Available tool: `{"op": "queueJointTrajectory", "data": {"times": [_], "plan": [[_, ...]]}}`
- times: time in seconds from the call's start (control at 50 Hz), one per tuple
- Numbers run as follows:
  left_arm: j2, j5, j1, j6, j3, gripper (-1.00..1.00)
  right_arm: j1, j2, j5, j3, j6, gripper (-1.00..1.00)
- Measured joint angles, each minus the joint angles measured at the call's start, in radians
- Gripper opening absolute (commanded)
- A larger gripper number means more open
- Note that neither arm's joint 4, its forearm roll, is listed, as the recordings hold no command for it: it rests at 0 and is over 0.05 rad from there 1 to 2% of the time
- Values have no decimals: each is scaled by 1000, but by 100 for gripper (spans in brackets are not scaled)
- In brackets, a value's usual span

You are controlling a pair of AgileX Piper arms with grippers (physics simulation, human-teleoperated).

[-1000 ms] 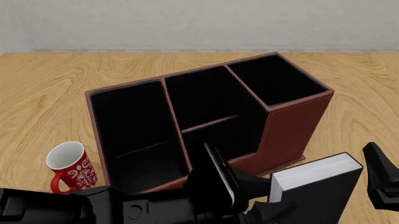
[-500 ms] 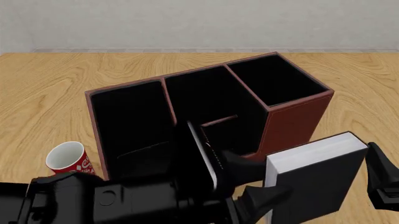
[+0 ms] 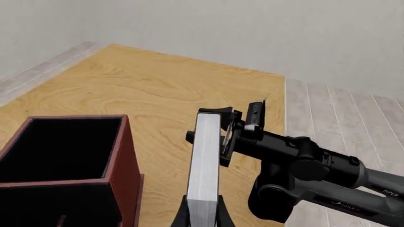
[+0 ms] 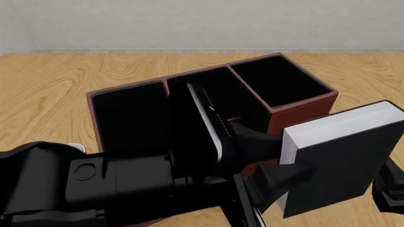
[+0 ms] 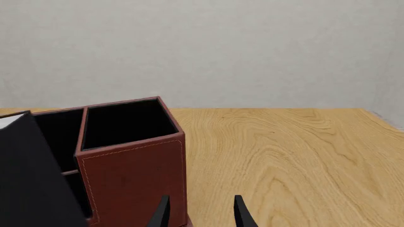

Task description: Pick up the book and place it in the right compartment of the caddy.

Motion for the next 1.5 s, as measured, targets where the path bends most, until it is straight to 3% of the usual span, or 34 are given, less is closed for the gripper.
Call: {"op": "queueJointTrajectory", "data": {"times": [0.88,1.5], "plan": [[28,242,65,96,-317,-100,0,0,0,0,0,100],[133,265,166,145,-473,-100,0,0,0,0,0,100]]}}
